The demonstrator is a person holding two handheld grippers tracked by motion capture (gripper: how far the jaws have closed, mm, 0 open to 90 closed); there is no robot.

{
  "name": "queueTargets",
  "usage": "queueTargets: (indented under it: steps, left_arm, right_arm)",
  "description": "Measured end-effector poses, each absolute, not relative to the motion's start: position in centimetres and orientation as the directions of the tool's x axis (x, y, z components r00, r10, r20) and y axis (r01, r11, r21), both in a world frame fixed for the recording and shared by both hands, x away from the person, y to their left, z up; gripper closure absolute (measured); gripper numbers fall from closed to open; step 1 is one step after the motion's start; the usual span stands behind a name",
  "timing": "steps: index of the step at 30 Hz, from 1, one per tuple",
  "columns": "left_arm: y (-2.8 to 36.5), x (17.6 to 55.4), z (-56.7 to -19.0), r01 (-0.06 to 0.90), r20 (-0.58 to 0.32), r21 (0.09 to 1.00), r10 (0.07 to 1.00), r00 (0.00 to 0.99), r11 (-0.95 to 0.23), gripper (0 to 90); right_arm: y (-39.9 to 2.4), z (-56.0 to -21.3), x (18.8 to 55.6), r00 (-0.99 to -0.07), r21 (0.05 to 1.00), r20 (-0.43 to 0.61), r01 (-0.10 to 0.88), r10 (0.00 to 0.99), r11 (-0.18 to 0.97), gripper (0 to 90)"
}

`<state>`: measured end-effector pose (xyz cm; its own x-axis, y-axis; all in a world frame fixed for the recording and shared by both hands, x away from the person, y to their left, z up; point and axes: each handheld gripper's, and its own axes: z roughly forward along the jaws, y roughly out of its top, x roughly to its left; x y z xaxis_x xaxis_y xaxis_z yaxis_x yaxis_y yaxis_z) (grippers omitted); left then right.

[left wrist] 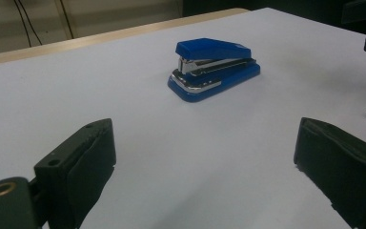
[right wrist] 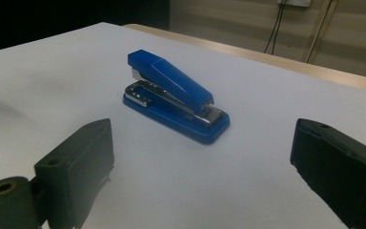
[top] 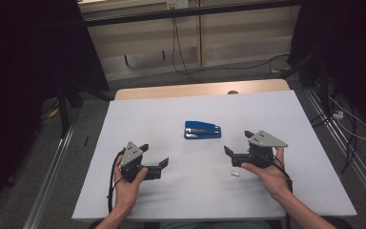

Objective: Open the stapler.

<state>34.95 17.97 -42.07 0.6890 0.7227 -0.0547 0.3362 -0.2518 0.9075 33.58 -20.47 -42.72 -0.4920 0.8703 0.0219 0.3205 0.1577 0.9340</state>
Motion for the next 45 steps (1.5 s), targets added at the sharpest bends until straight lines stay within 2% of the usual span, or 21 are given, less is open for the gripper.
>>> queueTargets:
  steps: [5, 7, 10, 12, 15, 17, 22, 27, 33, 39, 43, 45]
  left_arm:
    - [17.9, 35.5, -41.7, 0.358, -0.082, 0.903, 0.725, 0.683, -0.236, 8.0]
    - [17.8, 35.7, -41.5, 0.348, -0.066, 0.905, 0.730, 0.680, -0.243, 8.0]
    - [17.6, 36.1, -41.4, 0.347, -0.070, 0.907, 0.723, 0.687, -0.241, 8.0]
    - [17.3, 36.4, -41.4, 0.360, -0.085, 0.904, 0.730, 0.679, -0.230, 7.9]
    - [16.7, 36.7, -41.2, 0.353, -0.056, 0.896, 0.723, 0.689, -0.268, 7.9]
    - [16.3, 36.9, -41.1, 0.351, -0.066, 0.900, 0.713, 0.698, -0.260, 7.6]
    - [15.2, 37.7, -40.8, 0.308, -0.025, 0.911, 0.707, 0.707, -0.276, 4.2]
    - [14.1, 38.9, -40.7, 0.322, -0.043, 0.905, 0.695, 0.718, -0.278, 3.2]
    - [12.9, 40.0, -41.0, 0.305, -0.018, 0.905, 0.690, 0.723, -0.296, 3.2]
    - [12.2, 41.1, -41.2, 0.301, -0.030, 0.911, 0.681, 0.732, -0.283, 3.0]
    - [11.4, 41.9, -41.3, 0.274, 0.024, 0.907, 0.689, 0.725, -0.320, 3.3]
    - [11.1, 42.2, -41.5, 0.286, 0.005, 0.908, 0.690, 0.724, -0.307, 3.8]
  right_arm:
    - [-19.9, -42.5, 33.9, -0.514, 0.928, 0.013, 0.326, 0.858, 0.181, 8.1]
    - [-19.7, -42.5, 34.1, -0.522, 0.927, 0.004, 0.322, 0.853, 0.193, 8.1]
    - [-19.4, -42.3, 34.4, -0.540, 0.922, 0.007, 0.329, 0.841, 0.203, 12.8]
    - [-19.2, -42.2, 34.6, -0.545, 0.922, 0.006, 0.328, 0.838, 0.207, 12.5]
    - [-18.9, -42.0, 34.9, -0.553, 0.924, -0.001, 0.319, 0.833, 0.213, 12.4]
    - [-18.8, -41.9, 35.1, -0.556, 0.926, 0.002, 0.314, 0.831, 0.208, 12.9]
    - [-18.5, -41.7, 35.5, -0.559, 0.921, 0.001, 0.323, 0.829, 0.216, 14.9]
    - [-18.2, -41.7, 36.3, -0.561, 0.921, 0.017, 0.330, 0.827, 0.205, 15.8]
    - [-18.2, -41.3, 37.3, -0.565, 0.924, 0.043, 0.337, 0.824, 0.183, 16.5]
    - [-17.9, -41.4, 38.3, -0.568, 0.920, 0.055, 0.349, 0.821, 0.180, 20.8]
    - [-17.6, -41.4, 38.9, -0.573, 0.926, 0.065, 0.339, 0.817, 0.164, 24.0]
    - [-17.3, -41.6, 39.2, -0.573, 0.926, 0.074, 0.344, 0.816, 0.158, 24.8]
